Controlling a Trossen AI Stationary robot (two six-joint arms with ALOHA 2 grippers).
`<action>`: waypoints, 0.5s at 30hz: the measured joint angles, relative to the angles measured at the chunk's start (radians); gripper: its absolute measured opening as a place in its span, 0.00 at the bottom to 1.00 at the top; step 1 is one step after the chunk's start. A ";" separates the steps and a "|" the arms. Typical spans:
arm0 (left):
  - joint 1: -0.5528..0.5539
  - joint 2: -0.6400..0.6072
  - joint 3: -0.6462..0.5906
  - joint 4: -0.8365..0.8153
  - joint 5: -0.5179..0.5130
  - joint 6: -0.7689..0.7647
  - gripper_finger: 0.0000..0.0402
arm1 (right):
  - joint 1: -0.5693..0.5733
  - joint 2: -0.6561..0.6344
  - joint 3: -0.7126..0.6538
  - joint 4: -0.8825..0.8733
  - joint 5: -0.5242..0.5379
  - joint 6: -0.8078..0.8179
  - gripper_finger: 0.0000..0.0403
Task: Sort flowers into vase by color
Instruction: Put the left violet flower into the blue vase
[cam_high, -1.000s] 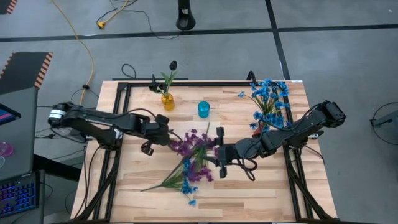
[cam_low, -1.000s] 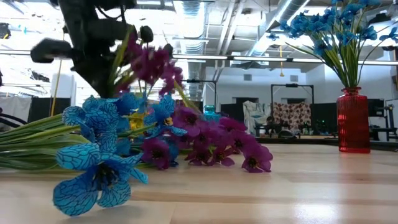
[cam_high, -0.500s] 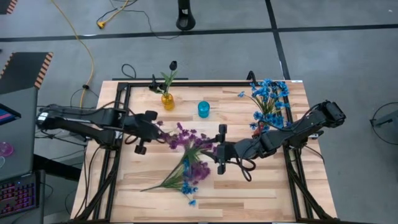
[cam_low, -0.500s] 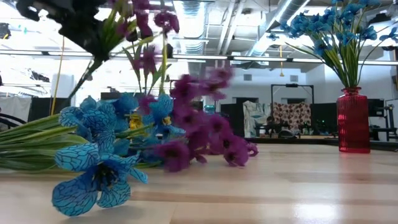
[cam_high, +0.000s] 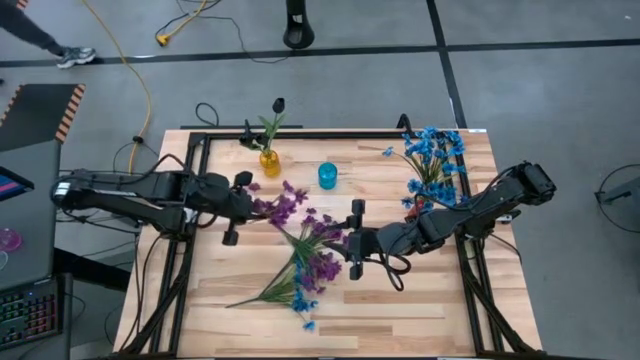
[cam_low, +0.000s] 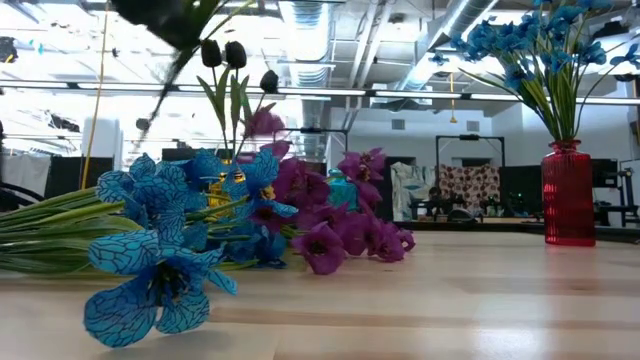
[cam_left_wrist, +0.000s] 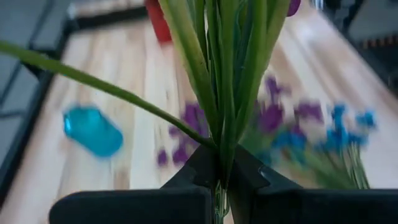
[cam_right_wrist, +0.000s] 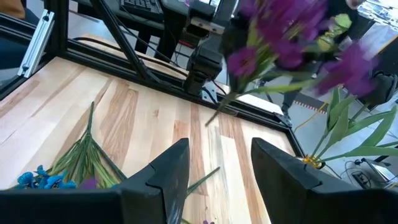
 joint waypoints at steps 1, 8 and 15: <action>0.000 0.008 -0.002 0.048 -0.004 0.000 0.01 | 0.000 0.000 0.000 0.000 0.000 0.000 0.49; 0.000 0.072 -0.098 0.481 -0.079 0.025 0.01 | 0.000 0.000 0.000 0.000 0.000 -0.036 0.49; 0.000 0.193 -0.153 0.890 -0.193 0.107 0.01 | 0.000 0.000 0.000 0.000 0.000 -0.078 0.49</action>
